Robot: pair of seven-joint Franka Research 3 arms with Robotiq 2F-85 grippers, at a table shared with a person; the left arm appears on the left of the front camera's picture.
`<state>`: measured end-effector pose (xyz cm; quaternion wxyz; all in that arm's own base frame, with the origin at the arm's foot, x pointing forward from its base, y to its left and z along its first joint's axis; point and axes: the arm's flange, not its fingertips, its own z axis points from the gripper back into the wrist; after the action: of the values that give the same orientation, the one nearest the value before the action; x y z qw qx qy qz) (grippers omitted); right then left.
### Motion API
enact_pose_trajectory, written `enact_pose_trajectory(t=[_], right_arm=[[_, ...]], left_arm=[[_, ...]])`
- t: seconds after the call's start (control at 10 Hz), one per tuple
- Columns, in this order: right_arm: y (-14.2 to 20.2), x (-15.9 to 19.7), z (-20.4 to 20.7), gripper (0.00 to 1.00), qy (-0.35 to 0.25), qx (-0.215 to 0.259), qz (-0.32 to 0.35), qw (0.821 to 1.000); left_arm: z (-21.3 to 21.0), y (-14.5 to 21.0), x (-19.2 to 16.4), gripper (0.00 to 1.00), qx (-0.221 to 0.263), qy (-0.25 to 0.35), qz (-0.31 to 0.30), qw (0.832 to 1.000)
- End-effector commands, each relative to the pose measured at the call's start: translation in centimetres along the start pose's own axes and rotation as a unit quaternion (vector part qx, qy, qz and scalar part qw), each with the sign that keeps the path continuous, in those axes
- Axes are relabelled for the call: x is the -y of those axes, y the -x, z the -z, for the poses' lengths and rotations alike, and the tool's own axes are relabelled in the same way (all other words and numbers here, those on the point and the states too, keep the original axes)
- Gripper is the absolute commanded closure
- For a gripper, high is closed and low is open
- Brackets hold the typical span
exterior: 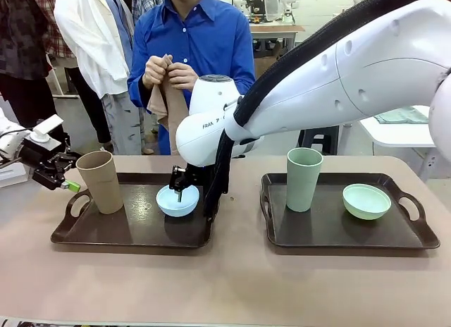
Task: Set up a tray with a mat and arrange the tableware.
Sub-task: Pick up the Picnic Bowl and Reusable plastic cup from the Handle tray in front of the human's position and hold them in the air.
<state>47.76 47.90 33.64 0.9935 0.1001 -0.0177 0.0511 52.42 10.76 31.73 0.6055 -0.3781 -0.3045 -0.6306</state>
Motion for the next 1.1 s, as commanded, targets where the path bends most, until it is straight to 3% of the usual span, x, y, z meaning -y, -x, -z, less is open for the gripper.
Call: enact_pose_trajectory(t=[0.0, 0.5, 0.6, 0.7, 0.8, 0.9, 1.0], right_arm=[[-0.4, -0.7, -0.1, 0.0, 0.011, 0.004, 0.006, 1.0], [-0.5, -1.0, 0.0, 0.0, 0.019, 0.007, 0.009, 1.0], [-0.5, -0.9, 0.0, 0.42, 0.019, 0.011, 0.006, 1.0], [-0.5, -0.9, -0.1, 0.58, 0.021, 0.009, 0.004, 1.0], [-0.6, -0.9, -0.1, 1.0, 0.02, 0.012, 0.004, 1.0], [-0.7, -0.9, -0.1, 1.0, 0.017, 0.013, 0.002, 1.0], [-0.8, -0.8, 0.0, 1.0, 0.015, 0.012, -0.001, 1.0]], left_arm=[[0.6, 0.0, -0.7, 0.0, 0.03, -0.002, 0.014, 0.999], [3.4, -1.0, -1.3, 0.0, 0.05, 0.01, 0.032, 0.998], [3.4, -0.8, -1.3, 0.0, 0.051, 0.007, 0.034, 0.998], [3.5, -0.8, -1.4, 0.54, 0.046, 0.007, 0.036, 0.998], [3.5, -0.9, -1.5, 0.54, 0.048, 0.006, 0.035, 0.998], [3.7, -1.1, -1.4, 1.0, 0.05, 0.006, 0.035, 0.998], [3.8, -1.1, -1.4, 0.59, 0.048, 0.007, 0.036, 0.998]])
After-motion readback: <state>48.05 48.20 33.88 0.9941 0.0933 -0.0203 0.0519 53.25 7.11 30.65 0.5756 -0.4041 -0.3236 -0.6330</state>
